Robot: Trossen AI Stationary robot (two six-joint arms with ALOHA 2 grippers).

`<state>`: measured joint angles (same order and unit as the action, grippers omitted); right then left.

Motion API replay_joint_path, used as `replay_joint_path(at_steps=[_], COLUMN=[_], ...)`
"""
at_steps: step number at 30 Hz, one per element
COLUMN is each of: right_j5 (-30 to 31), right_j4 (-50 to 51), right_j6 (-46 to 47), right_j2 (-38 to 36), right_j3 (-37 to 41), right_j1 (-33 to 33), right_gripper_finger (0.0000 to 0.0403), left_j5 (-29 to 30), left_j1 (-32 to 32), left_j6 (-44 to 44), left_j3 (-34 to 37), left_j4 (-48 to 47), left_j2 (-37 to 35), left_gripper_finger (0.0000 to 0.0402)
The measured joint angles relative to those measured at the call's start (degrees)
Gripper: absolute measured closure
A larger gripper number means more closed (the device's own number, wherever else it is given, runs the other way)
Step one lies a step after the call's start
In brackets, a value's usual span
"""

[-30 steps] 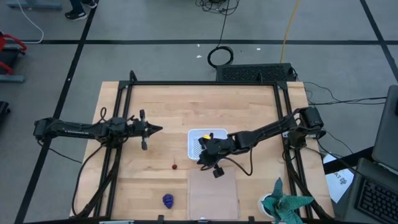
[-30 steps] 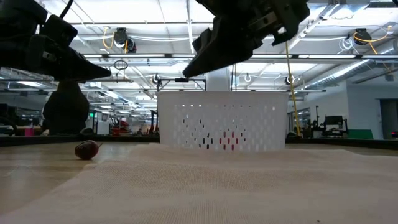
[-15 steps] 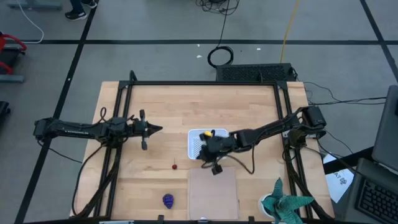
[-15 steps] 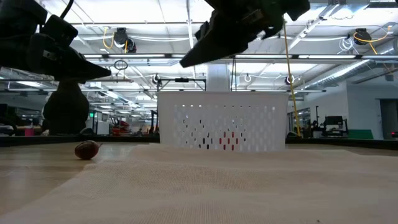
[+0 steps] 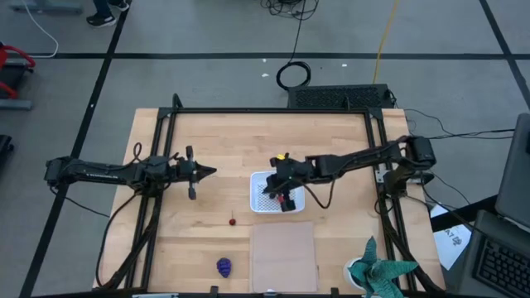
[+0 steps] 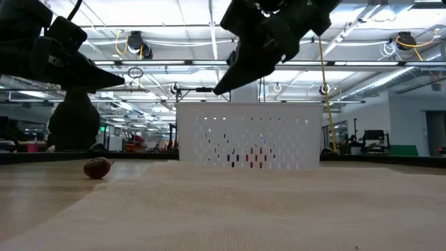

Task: Pick and placing Produce into tupperware
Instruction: Adjust the white bin

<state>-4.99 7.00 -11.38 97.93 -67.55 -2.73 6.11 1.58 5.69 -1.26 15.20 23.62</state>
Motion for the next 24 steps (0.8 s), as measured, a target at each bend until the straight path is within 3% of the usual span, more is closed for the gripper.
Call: replay_joint_path(at_steps=[13, 24], right_j5=[-5.79, -7.24], right_j4=[-6.65, -12.47], right_j6=[-1.33, -0.14], right_j2=[6.04, 7.98], right_j3=[-0.02, -0.07], right_j1=[4.96, 6.94], right_gripper_finger=[0.0403, 0.0403], left_j5=[0.00, 0.00], left_j1=[0.00, 0.00], left_j6=[0.02, 0.04], left_j3=[0.00, 0.00], left_j4=[-0.03, -0.05], left_j2=[0.00, 0.00], left_gripper_finger=[0.0398, 0.0398])
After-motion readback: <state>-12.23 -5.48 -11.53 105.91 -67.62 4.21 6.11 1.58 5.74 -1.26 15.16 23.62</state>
